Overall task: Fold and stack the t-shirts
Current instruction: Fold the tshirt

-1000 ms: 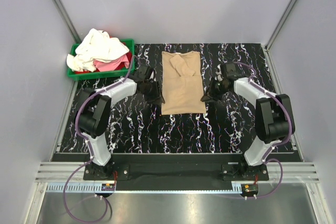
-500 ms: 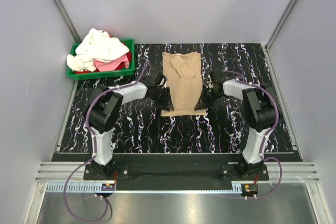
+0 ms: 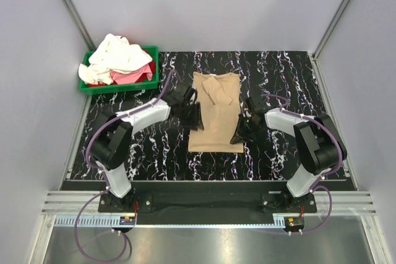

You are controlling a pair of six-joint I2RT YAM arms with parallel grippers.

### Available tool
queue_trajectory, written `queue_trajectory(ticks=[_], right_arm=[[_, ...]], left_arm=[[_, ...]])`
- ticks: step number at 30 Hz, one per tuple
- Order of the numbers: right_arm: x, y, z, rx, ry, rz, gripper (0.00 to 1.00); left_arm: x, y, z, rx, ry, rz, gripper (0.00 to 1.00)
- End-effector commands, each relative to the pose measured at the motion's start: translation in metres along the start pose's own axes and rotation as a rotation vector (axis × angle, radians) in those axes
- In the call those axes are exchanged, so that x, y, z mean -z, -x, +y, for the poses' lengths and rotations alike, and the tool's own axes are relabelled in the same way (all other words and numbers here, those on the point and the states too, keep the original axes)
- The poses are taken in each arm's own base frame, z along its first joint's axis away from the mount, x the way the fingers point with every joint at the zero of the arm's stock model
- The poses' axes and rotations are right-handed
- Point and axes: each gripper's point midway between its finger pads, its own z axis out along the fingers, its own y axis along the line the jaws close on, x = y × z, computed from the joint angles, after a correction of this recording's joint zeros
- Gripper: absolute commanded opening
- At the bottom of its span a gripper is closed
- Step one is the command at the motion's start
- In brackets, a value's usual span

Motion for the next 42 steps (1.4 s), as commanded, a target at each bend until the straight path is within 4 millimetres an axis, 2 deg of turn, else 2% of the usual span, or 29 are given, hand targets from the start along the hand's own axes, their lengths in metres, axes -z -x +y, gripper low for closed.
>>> queue_trajectory(ticks=[1, 3, 4, 6, 7, 11, 15, 17, 19, 21, 24, 26, 28, 32, 38, 42], right_arm=[[0.022, 0.037, 0.029, 0.039, 0.030, -0.119, 0.14], [0.019, 0.046, 0.034, 0.063, 0.023, -0.118, 0.14], [0.018, 0.059, 0.041, 0.069, 0.023, -0.128, 0.14], [0.015, 0.071, 0.045, 0.083, 0.024, -0.131, 0.14], [0.011, 0.082, 0.050, 0.089, 0.028, -0.136, 0.14], [-0.002, 0.112, 0.049, 0.114, 0.001, -0.155, 0.14], [-0.015, 0.133, 0.025, 0.125, -0.110, -0.202, 0.11], [-0.025, 0.135, -0.003, 0.117, -0.208, -0.210, 0.10], [-0.033, 0.131, -0.018, 0.103, -0.233, -0.187, 0.10], [-0.033, 0.130, -0.019, 0.112, -0.227, -0.185, 0.10], [-0.022, 0.133, -0.002, 0.133, -0.172, -0.205, 0.11], [-0.006, 0.142, 0.016, 0.144, -0.127, -0.244, 0.11], [0.011, 0.149, 0.036, 0.155, -0.079, -0.283, 0.11], [0.033, 0.151, 0.073, 0.146, 0.043, -0.298, 0.11], [0.037, 0.144, 0.107, 0.161, 0.160, -0.263, 0.11], [0.031, 0.147, 0.117, 0.163, 0.210, -0.247, 0.11]], left_arm=[[0.009, 0.064, -0.016, -0.040, -0.017, -0.136, 0.39], [0.008, 0.083, -0.020, -0.031, -0.032, -0.155, 0.38], [-0.003, 0.085, -0.017, -0.024, -0.025, -0.138, 0.38], [-0.009, 0.097, -0.017, -0.027, -0.025, -0.145, 0.38], [-0.020, 0.097, -0.011, -0.024, -0.012, -0.128, 0.38], [-0.037, 0.104, 0.005, -0.010, 0.017, -0.109, 0.37], [-0.052, 0.108, 0.035, 0.027, 0.096, -0.104, 0.37], [-0.056, 0.106, 0.045, 0.042, 0.116, -0.093, 0.37], [-0.061, 0.102, 0.050, 0.042, 0.129, -0.081, 0.37], [-0.063, 0.101, 0.049, 0.041, 0.120, -0.072, 0.37], [-0.058, 0.105, 0.036, 0.031, 0.071, -0.073, 0.37], [-0.051, 0.109, 0.026, 0.028, 0.035, -0.077, 0.37], [-0.038, 0.116, 0.014, 0.016, 0.004, -0.106, 0.37], [-0.016, 0.127, -0.009, -0.003, -0.066, -0.137, 0.38], [0.014, 0.132, -0.029, -0.016, -0.127, -0.177, 0.40], [0.024, 0.133, -0.023, -0.003, -0.104, -0.194, 0.40]])
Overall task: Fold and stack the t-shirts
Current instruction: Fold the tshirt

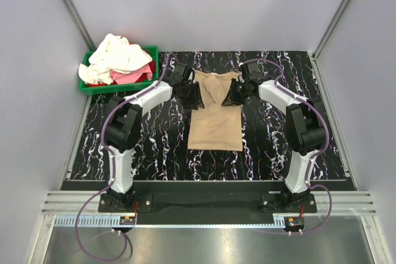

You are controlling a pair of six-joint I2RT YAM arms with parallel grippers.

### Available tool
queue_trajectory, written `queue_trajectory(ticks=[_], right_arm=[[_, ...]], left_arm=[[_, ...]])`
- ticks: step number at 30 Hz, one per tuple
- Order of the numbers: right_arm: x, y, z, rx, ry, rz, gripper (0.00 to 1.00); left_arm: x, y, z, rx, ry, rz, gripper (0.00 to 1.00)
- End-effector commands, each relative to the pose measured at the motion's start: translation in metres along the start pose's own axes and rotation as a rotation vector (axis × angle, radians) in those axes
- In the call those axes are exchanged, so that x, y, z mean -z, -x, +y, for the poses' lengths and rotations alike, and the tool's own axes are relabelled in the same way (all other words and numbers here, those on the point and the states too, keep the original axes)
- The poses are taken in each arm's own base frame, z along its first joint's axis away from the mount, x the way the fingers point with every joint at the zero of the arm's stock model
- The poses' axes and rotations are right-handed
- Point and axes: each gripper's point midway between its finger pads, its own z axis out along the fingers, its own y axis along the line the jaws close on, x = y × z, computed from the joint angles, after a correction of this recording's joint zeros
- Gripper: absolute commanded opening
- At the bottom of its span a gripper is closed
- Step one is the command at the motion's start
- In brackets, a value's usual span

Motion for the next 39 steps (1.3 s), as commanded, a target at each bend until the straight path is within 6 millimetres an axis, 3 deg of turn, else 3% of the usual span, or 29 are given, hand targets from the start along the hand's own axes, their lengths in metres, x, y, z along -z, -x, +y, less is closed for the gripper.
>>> queue_trajectory(ticks=[1, 5, 7, 10, 12, 14, 19, 23, 27, 29, 30, 32, 33, 39], right_arm=[[-0.001, 0.009, 0.026, 0.008, 0.093, 0.000, 0.11], [-0.028, 0.002, 0.014, -0.011, 0.085, 0.061, 0.11], [-0.041, 0.001, 0.007, -0.016, 0.073, 0.078, 0.11], [-0.052, 0.007, -0.002, -0.008, 0.041, 0.067, 0.10], [-0.053, 0.011, -0.007, -0.005, 0.013, 0.054, 0.10], [-0.046, 0.020, -0.004, 0.002, 0.007, 0.036, 0.11], [-0.018, 0.044, 0.020, 0.042, 0.034, -0.026, 0.15], [0.006, 0.044, 0.029, 0.032, 0.031, -0.044, 0.27], [0.033, 0.021, 0.010, -0.043, -0.054, -0.047, 0.34], [0.046, -0.005, -0.010, -0.133, -0.091, -0.020, 0.38], [0.044, -0.033, -0.030, -0.181, -0.128, 0.033, 0.38], [0.060, -0.051, -0.036, -0.218, -0.126, 0.032, 0.40], [0.065, -0.072, -0.046, -0.235, -0.144, 0.050, 0.41], [0.072, -0.127, -0.069, -0.311, -0.137, 0.071, 0.46]], left_arm=[[0.037, 0.021, -0.020, -0.021, -0.054, -0.078, 0.41], [0.043, 0.012, -0.006, -0.009, -0.010, -0.086, 0.41], [0.044, -0.002, 0.007, -0.001, 0.023, -0.071, 0.41], [0.047, -0.018, 0.037, 0.005, 0.131, -0.083, 0.42], [0.053, -0.024, 0.046, 0.000, 0.168, -0.093, 0.43], [0.055, -0.033, 0.062, -0.008, 0.225, -0.087, 0.44], [0.064, -0.044, 0.062, -0.017, 0.220, -0.082, 0.46], [0.066, -0.058, 0.064, -0.019, 0.217, -0.061, 0.50], [0.070, -0.075, 0.057, -0.032, 0.183, -0.049, 0.53], [0.072, -0.085, 0.046, -0.038, 0.122, -0.029, 0.53], [0.069, -0.097, 0.049, -0.020, 0.107, -0.003, 0.54], [0.067, -0.107, 0.040, -0.013, 0.044, 0.008, 0.54], [0.063, -0.121, 0.049, 0.017, 0.056, 0.030, 0.54], [0.045, -0.146, 0.049, 0.089, -0.042, 0.063, 0.54]])
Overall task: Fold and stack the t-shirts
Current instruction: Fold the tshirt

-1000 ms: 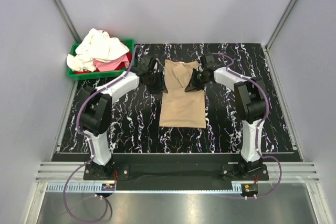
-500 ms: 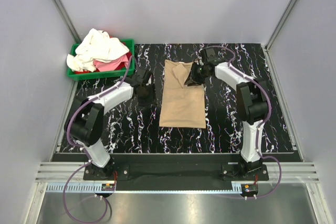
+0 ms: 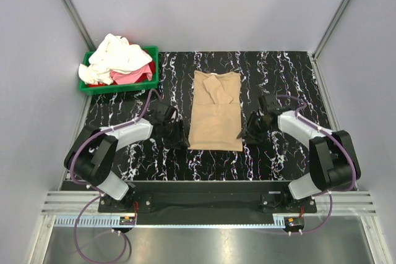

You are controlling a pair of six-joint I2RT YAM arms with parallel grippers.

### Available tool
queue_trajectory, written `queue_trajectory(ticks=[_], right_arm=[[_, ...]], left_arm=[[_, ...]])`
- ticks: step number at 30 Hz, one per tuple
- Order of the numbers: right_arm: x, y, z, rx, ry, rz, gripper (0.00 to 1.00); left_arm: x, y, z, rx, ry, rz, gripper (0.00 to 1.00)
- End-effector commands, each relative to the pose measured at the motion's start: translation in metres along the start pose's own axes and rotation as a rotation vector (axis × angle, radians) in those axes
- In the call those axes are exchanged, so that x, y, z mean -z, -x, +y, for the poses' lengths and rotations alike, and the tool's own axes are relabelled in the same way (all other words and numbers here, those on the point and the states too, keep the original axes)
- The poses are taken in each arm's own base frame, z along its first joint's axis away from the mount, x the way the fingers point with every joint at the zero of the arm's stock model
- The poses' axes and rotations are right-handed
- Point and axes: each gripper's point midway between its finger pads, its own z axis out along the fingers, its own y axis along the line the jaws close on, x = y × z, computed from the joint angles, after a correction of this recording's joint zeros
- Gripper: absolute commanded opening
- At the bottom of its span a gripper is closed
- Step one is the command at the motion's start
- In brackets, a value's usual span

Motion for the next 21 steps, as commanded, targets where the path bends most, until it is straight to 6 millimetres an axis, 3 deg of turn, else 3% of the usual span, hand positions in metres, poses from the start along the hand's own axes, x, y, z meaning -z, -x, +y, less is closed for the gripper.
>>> queue_trajectory(ticks=[1, 8, 15, 21], right_arm=[[0.002, -0.014, -0.005, -0.066, 0.039, -0.018, 0.46], [-0.011, -0.035, -0.026, -0.129, 0.061, -0.030, 0.47], [-0.019, -0.042, -0.036, -0.163, 0.072, -0.041, 0.47], [-0.026, -0.042, -0.045, -0.171, 0.060, -0.062, 0.45]], left_arm=[[-0.007, 0.003, -0.023, 0.028, -0.139, -0.028, 0.54], [-0.021, -0.003, -0.012, 0.068, -0.092, -0.019, 0.52], [-0.028, -0.014, -0.006, 0.088, -0.063, 0.016, 0.46], [-0.026, -0.019, -0.001, 0.073, -0.025, 0.015, 0.48]])
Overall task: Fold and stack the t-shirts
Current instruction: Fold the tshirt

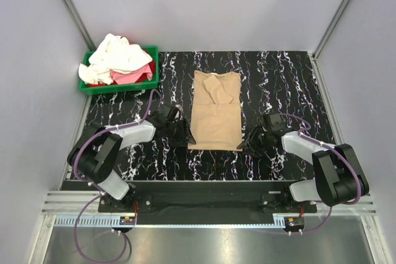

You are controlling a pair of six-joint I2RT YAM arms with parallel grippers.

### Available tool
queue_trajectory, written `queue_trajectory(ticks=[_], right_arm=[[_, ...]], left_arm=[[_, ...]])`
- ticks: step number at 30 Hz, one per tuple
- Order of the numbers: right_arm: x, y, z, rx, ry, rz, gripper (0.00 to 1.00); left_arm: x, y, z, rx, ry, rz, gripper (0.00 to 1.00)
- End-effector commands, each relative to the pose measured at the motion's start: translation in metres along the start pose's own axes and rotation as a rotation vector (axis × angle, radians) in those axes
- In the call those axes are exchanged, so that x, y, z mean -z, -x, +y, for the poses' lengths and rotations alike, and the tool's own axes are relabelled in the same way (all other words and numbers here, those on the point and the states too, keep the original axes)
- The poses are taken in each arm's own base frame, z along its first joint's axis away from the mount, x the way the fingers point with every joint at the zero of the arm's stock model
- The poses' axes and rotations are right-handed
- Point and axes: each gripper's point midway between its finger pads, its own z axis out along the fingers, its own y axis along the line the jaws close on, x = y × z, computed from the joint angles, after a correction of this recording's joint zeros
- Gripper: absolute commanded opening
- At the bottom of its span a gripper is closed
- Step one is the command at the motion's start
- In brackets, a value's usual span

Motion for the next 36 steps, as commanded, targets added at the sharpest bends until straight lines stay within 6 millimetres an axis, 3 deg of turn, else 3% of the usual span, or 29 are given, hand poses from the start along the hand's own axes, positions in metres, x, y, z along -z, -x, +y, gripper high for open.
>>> queue_trajectory(ticks=[1, 7, 8, 14, 32, 35, 36], right_arm=[[-0.005, 0.006, -0.007, -0.001, -0.014, -0.051, 0.43], [-0.010, 0.009, -0.012, -0.006, -0.022, -0.068, 0.26], [-0.011, 0.009, -0.012, -0.004, -0.022, -0.069, 0.19], [-0.004, 0.006, -0.008, 0.009, 0.016, -0.079, 0.00], [-0.001, -0.001, -0.016, 0.006, 0.022, -0.085, 0.00], [0.000, -0.002, -0.016, 0.007, 0.027, -0.085, 0.00], [0.001, -0.002, -0.015, 0.012, 0.032, -0.087, 0.00]], left_arm=[[-0.005, -0.018, 0.028, -0.004, 0.109, 0.035, 0.49], [0.001, -0.022, 0.024, -0.021, 0.108, 0.041, 0.50], [0.002, -0.024, 0.026, -0.017, 0.114, 0.045, 0.50], [0.003, -0.035, 0.034, -0.025, 0.142, 0.060, 0.53], [-0.004, -0.042, 0.040, 0.012, 0.157, 0.074, 0.36], [-0.006, -0.042, 0.035, 0.009, 0.132, 0.081, 0.25], [-0.006, -0.042, 0.032, 0.008, 0.123, 0.083, 0.10]])
